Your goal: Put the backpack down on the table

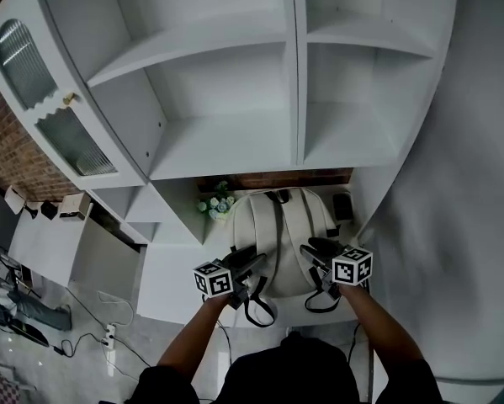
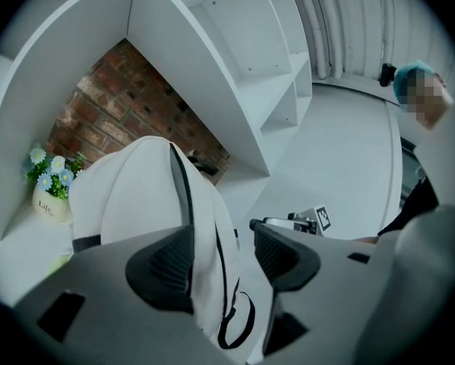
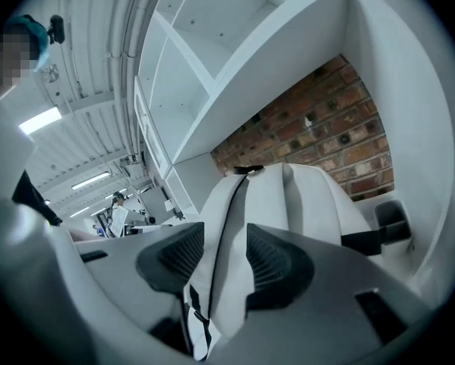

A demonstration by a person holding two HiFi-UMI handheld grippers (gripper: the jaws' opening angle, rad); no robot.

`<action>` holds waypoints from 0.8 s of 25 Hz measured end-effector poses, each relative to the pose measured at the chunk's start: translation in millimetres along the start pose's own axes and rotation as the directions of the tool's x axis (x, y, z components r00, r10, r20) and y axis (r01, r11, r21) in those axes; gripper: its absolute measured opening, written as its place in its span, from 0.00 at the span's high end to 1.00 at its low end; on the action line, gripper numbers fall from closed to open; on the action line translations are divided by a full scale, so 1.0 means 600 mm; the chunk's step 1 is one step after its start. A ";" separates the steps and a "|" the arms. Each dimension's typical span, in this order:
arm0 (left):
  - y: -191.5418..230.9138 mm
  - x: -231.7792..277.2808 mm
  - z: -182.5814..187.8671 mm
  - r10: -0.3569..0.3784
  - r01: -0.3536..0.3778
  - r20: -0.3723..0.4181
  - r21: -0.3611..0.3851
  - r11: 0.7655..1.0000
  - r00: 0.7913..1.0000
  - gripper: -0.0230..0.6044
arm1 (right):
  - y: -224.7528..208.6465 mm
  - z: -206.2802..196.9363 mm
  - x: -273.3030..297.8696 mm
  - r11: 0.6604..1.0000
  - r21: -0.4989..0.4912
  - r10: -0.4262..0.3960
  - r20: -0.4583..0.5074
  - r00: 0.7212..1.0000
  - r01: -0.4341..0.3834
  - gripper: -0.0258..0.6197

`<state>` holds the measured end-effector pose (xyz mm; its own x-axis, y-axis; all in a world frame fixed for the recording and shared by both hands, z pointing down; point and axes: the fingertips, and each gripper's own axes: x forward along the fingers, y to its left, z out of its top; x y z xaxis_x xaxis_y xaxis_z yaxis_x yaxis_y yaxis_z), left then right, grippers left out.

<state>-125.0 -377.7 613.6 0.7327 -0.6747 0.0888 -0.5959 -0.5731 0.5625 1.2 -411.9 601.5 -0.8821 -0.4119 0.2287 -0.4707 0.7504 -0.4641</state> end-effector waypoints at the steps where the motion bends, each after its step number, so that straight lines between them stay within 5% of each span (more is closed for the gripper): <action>1: -0.007 -0.006 -0.001 -0.005 0.005 -0.004 0.006 1.000 1.000 0.57 | 0.013 -0.002 -0.002 1.000 -0.011 0.000 0.002 1.000 0.000 0.69; 15: -0.144 -0.079 -0.058 -0.103 0.108 -0.059 0.087 0.990 0.993 0.58 | 0.188 -0.035 -0.059 0.993 -0.107 -0.040 0.095 0.995 0.050 0.69; 20: -0.191 -0.118 -0.060 -0.071 0.070 0.012 0.075 0.995 0.997 0.75 | 0.237 -0.039 -0.112 0.976 -0.114 -0.160 0.215 0.963 0.187 0.80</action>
<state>-96.8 -247.4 572.5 0.7691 -0.6380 0.0385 -0.5662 -0.6520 0.5042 -7.1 -265.4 540.2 -0.7703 -0.6279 0.1109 -0.6268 0.7139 -0.3121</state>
